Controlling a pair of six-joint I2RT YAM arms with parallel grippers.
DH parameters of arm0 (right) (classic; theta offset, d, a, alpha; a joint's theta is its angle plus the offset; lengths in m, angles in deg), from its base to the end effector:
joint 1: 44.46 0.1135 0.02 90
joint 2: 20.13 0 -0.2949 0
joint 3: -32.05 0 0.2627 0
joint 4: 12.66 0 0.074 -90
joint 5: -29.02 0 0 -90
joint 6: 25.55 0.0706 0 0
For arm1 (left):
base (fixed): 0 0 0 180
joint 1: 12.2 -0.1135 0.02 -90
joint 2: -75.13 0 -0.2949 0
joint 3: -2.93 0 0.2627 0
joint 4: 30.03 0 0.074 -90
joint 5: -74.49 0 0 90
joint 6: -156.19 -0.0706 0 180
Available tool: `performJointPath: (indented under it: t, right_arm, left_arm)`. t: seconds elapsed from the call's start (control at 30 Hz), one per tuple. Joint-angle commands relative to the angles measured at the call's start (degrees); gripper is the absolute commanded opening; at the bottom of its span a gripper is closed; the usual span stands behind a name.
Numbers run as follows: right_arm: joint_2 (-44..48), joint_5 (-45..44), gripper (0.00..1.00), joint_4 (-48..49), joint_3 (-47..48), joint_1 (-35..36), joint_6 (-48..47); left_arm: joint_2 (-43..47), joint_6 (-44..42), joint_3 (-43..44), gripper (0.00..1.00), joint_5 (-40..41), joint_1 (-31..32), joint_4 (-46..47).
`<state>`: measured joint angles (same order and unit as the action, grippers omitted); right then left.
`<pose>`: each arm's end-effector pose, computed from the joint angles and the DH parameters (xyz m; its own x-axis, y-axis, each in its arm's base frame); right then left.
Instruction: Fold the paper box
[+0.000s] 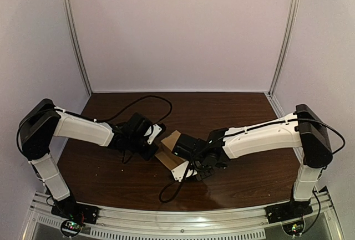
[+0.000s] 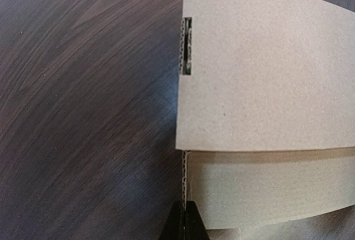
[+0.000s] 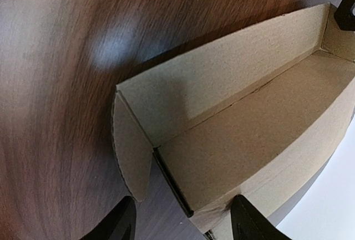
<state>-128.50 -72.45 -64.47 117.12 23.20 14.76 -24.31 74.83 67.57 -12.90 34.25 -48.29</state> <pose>0.1616 0.3563 0.1511 0.4388 -0.8984 -0.0197 -0.8540 -0.4101 -0.3203 0.2579 -0.2666 0.1390 -0.6504 0.4663 -0.5996 0.6144 0.7871 -0.0543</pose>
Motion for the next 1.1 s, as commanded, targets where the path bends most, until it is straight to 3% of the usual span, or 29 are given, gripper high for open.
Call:
performJointPath:
  t: [0.0,0.37,0.73,1.07]
  right_arm:
    - [-10.96,16.86,0.58,-12.85,-4.64,0.37,2.97]
    - [-10.15,17.43,0.45,-8.84,-4.46,0.42,7.88]
    - [-10.86,15.71,0.42,-7.36,-3.32,0.4,10.58]
    - [-12.24,15.69,0.32,-7.87,-1.72,0.22,12.29]
  left_arm:
    - [0.01,0.18,2.68,0.0,-1.69,0.48,1.29]
    - [0.16,0.22,2.7,0.0,-1.54,0.43,1.02]
    - [0.16,0.22,2.88,0.0,-1.81,0.48,0.93]
    - [0.16,0.39,2.7,0.0,-1.9,0.48,0.75]
